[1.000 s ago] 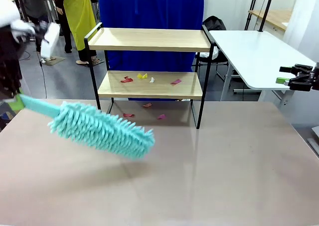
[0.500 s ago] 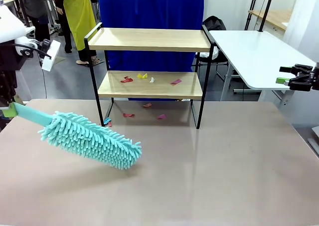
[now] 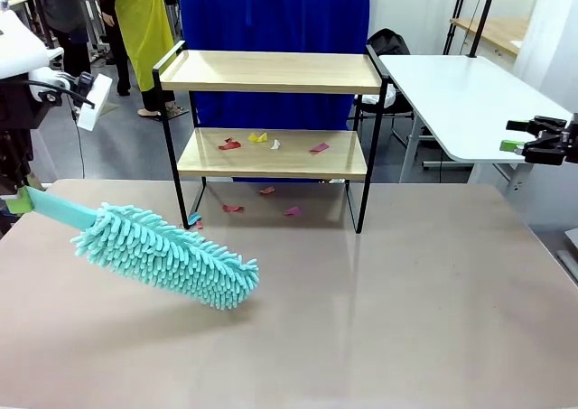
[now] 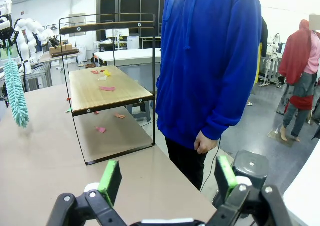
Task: Clean the shelf.
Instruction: Clean the specific section of the Shelf indicated by the human with the Duster.
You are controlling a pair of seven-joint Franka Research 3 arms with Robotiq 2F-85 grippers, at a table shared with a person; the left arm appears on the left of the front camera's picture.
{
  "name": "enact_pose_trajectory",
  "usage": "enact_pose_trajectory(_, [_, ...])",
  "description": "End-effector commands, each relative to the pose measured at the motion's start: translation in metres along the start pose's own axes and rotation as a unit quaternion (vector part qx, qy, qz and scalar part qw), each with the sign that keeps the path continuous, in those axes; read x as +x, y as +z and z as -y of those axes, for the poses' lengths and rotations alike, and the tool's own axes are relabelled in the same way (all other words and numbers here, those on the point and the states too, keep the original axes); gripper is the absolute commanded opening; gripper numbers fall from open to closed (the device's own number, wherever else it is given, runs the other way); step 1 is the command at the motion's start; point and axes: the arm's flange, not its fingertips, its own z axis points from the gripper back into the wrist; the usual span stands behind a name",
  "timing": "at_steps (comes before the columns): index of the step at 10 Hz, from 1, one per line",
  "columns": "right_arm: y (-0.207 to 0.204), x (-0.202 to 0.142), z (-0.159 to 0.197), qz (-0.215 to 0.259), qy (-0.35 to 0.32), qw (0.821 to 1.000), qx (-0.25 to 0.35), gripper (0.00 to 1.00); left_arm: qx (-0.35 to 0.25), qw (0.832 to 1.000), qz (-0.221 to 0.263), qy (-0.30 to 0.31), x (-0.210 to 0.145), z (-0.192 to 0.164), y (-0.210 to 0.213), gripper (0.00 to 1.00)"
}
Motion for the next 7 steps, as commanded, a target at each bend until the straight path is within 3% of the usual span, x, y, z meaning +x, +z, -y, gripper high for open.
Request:
enact_pose_trajectory(1, [-0.0013, 0.0034, -0.0016, 0.002, 0.002, 1.000, 0.000, 1.00, -0.007, 1.000, 0.006, -0.002, -0.0010, 0.0005, -0.0001, 0.13])
enact_pose_trajectory(7, [-0.0013, 0.0034, -0.0016, 0.002, 0.002, 1.000, 0.000, 1.00, -0.007, 1.000, 0.006, -0.002, -0.0010, 0.0005, -0.0001, 0.13])
